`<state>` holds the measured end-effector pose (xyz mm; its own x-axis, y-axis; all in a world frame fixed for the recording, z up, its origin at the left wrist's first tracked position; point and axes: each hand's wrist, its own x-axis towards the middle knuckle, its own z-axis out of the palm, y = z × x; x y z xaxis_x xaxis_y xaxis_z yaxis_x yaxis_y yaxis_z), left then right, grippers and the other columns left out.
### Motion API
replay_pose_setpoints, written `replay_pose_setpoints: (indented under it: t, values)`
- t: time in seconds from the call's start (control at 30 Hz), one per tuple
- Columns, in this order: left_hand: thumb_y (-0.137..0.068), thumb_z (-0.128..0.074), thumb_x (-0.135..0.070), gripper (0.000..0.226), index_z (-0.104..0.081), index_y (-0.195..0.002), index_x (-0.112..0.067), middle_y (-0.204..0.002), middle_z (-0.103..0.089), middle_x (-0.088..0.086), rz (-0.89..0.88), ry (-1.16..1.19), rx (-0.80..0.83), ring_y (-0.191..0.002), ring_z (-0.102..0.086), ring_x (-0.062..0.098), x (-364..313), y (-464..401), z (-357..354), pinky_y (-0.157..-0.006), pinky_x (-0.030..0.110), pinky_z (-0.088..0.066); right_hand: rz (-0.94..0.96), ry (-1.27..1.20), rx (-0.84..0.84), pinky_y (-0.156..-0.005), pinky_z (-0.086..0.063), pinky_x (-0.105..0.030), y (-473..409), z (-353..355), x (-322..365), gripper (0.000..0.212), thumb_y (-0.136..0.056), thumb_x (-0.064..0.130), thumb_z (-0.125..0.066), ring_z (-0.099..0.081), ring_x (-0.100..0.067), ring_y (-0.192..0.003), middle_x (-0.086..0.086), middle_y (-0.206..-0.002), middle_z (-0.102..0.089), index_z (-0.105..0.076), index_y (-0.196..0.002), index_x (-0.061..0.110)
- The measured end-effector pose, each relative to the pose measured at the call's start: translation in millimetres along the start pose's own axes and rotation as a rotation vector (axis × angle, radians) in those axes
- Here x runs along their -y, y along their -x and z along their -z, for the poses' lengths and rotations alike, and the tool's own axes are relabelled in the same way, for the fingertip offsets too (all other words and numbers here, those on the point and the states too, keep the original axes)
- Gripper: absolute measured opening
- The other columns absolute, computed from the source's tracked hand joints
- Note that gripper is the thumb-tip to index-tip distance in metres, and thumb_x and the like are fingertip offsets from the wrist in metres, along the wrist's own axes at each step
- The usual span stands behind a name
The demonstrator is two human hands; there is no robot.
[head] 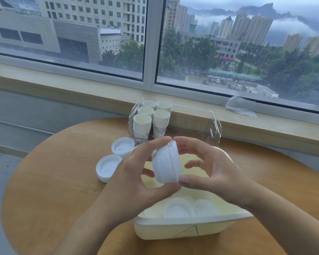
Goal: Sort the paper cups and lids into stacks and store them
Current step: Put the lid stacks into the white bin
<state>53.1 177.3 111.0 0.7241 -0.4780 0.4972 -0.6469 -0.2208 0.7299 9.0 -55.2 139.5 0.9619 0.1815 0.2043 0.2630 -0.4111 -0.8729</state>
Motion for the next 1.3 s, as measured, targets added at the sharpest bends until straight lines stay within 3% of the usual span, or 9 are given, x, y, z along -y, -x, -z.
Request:
replay_pose_setpoints:
  t: [0.23,0.47,0.63,0.73,0.87,1.03,1.2,1.3]
  values:
    - [-0.073,-0.095,-0.034,0.084,-0.05,-0.141,-0.055,-0.142,-0.056,-0.029,-0.04,0.042,0.002,-0.137,-0.05,0.001,-1.0,1.8,0.9,-0.091,0.007,-0.049,-0.023,-0.041,0.068,-0.103,-0.054,-0.058,1.6,1.4,7.7,0.075,-0.08,0.01,-0.09,-0.059,-0.024,-0.136,-0.001,-0.145,-0.062,-0.055,-0.146,0.022]
    - [-0.074,-0.091,-0.042,0.086,-0.049,-0.149,-0.048,-0.148,-0.052,-0.029,-0.128,0.002,0.001,-0.139,-0.05,0.005,-1.1,-2.9,3.5,-0.089,0.009,-0.052,-0.023,-0.014,0.073,-0.098,-0.059,-0.053,-2.0,-0.1,12.1,0.073,-0.079,0.015,-0.091,-0.063,-0.023,-0.131,0.002,-0.142,-0.064,-0.058,-0.143,0.028]
    - [-0.077,-0.092,-0.032,0.074,-0.058,-0.143,-0.04,-0.141,-0.059,-0.024,-0.153,-0.007,-0.031,-0.131,-0.058,0.007,1.4,-5.4,4.2,-0.083,0.012,-0.056,-0.028,0.03,0.075,-0.098,-0.06,-0.046,-8.4,-1.8,9.7,0.074,-0.078,0.02,-0.091,-0.065,-0.017,-0.128,0.003,-0.14,-0.063,-0.058,-0.144,0.029]
    - [-0.075,-0.092,-0.031,0.073,-0.059,-0.139,-0.042,-0.138,-0.06,-0.026,-0.134,-0.05,-0.046,-0.129,-0.058,0.004,9.8,-2.7,6.2,-0.083,0.009,-0.053,-0.082,0.168,0.143,-0.098,-0.059,-0.036,-13.8,2.7,2.4,0.075,-0.079,0.032,-0.09,-0.065,-0.007,-0.126,0.012,-0.137,-0.064,-0.055,-0.146,0.034]
    - [-0.072,-0.096,-0.038,0.079,-0.058,-0.141,-0.044,-0.14,-0.06,-0.025,-0.094,-0.081,-0.073,-0.13,-0.057,0.004,19.6,2.2,10.0,-0.082,0.008,-0.051,-0.217,0.598,0.379,-0.097,-0.054,-0.023,-22.7,9.8,-17.8,0.058,-0.086,0.047,-0.083,-0.063,0.007,-0.113,0.023,-0.123,-0.069,-0.061,-0.139,0.04]
    - [-0.074,-0.088,-0.044,0.076,-0.056,-0.143,-0.045,-0.143,-0.057,-0.026,-0.112,-0.097,-0.06,-0.131,-0.058,0.008,21.0,4.0,10.6,-0.081,0.014,-0.056,-0.349,0.95,0.66,-0.098,-0.049,-0.031,-33.7,-5.2,-40.5,0.045,-0.096,0.043,-0.072,-0.059,-0.007,-0.104,0.019,-0.12,-0.069,-0.059,-0.14,0.038]
    - [-0.074,-0.088,-0.044,0.077,-0.055,-0.144,-0.045,-0.144,-0.056,-0.026,-0.116,-0.108,-0.061,-0.13,-0.058,0.005,23.9,4.1,8.0,-0.081,0.015,-0.056,-0.374,1.063,0.697,-0.09,-0.047,-0.033,-38.4,-13.4,-59.8,0.033,-0.096,0.041,-0.069,-0.05,-0.012,-0.098,0.014,-0.107,-0.074,-0.066,-0.128,0.032]
    - [-0.074,-0.087,-0.046,0.077,-0.054,-0.144,-0.048,-0.144,-0.056,-0.028,-0.114,-0.133,-0.065,-0.128,-0.058,0.003,26.2,4.5,7.0,-0.081,0.013,-0.055,-0.387,1.079,0.617,-0.08,-0.039,-0.031,-36.7,-10.2,-67.8,0.027,-0.095,0.033,-0.066,-0.046,-0.011,-0.096,0.014,-0.105,-0.072,-0.065,-0.123,0.032]
